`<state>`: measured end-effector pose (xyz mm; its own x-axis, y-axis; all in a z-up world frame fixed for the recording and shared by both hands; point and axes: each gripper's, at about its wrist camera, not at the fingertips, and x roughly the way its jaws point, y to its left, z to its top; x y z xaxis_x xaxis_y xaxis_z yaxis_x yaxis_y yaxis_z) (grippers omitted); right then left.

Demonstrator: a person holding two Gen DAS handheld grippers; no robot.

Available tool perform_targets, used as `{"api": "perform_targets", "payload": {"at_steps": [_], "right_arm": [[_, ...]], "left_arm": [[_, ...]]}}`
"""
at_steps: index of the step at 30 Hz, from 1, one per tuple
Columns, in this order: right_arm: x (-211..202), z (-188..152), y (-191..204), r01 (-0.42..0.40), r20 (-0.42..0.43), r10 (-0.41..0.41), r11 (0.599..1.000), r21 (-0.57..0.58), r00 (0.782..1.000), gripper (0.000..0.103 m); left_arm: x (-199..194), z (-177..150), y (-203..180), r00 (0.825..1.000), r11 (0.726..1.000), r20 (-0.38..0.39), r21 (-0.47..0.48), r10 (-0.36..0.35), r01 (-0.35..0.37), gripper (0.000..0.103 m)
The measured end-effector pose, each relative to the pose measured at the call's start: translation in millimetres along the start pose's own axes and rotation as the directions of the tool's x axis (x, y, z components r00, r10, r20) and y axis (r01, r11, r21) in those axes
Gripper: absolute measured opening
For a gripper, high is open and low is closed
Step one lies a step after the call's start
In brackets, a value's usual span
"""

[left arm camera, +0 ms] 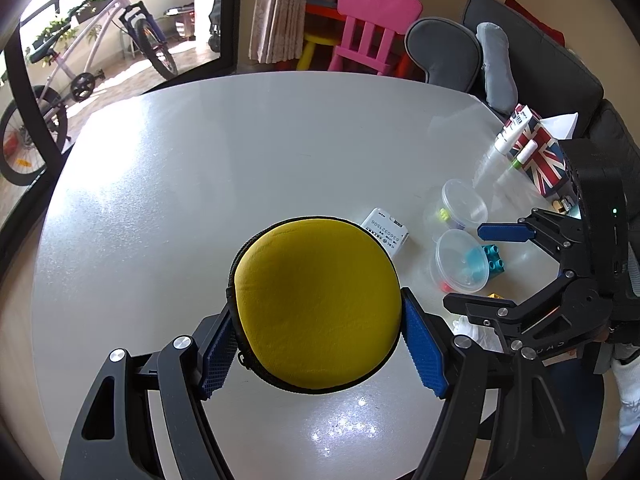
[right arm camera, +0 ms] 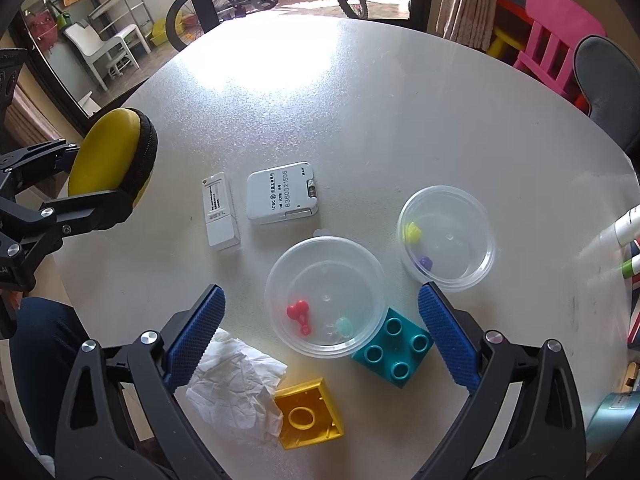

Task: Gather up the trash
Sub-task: 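Grasp the clear plastic bowl with the right gripper while the left gripper holds the yellow case, then carry the clear bowl over the pink bin and open the right gripper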

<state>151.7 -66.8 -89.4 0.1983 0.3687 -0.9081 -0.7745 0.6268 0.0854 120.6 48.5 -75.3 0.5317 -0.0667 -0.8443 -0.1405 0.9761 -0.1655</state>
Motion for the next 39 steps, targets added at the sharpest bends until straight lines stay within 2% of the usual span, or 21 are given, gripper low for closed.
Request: {"api": "perform_targets", "payload": {"at_steps": [3,6,8,17,25,39], "right_arm": [[6.2,2.1,1.4,0.011,-0.022,-0.011,1.0,-0.011,1.0,0.086],[9.3,4.1,1.3,0.02,-0.031,-0.021,1.0,-0.017,0.999,0.075],[10.8,4.0,2.2,0.03,-0.032,-0.031,0.999,-0.023,0.999,0.06],[2.0,5.7,4.7,0.036,0.005,-0.036,0.999,-0.025,0.999,0.06],[-28.8,-0.2,9.5,0.043,0.059,-0.042,0.999,-0.016,0.997,0.06],[-97.7,-48.3,31.3,0.032,0.169,-0.028,0.999,-0.018,0.985,0.06]], "left_arm": [[0.6,-0.7,0.9,1.0,1.0,-0.002,-0.002,-0.001,0.001,0.072],[0.3,-1.7,2.0,1.0,1.0,-0.001,-0.005,-0.003,0.003,0.072],[0.3,-2.2,2.7,1.0,1.0,-0.003,-0.006,-0.004,0.004,0.072],[-1.9,-5.2,3.5,1.0,1.0,0.0,-0.005,-0.008,0.008,0.072],[-20.1,-12.7,-4.0,1.0,1.0,0.022,0.015,-0.016,0.016,0.072],[-65.3,-40.1,-38.0,0.996,0.995,0.074,0.079,-0.059,0.053,0.072]]}}
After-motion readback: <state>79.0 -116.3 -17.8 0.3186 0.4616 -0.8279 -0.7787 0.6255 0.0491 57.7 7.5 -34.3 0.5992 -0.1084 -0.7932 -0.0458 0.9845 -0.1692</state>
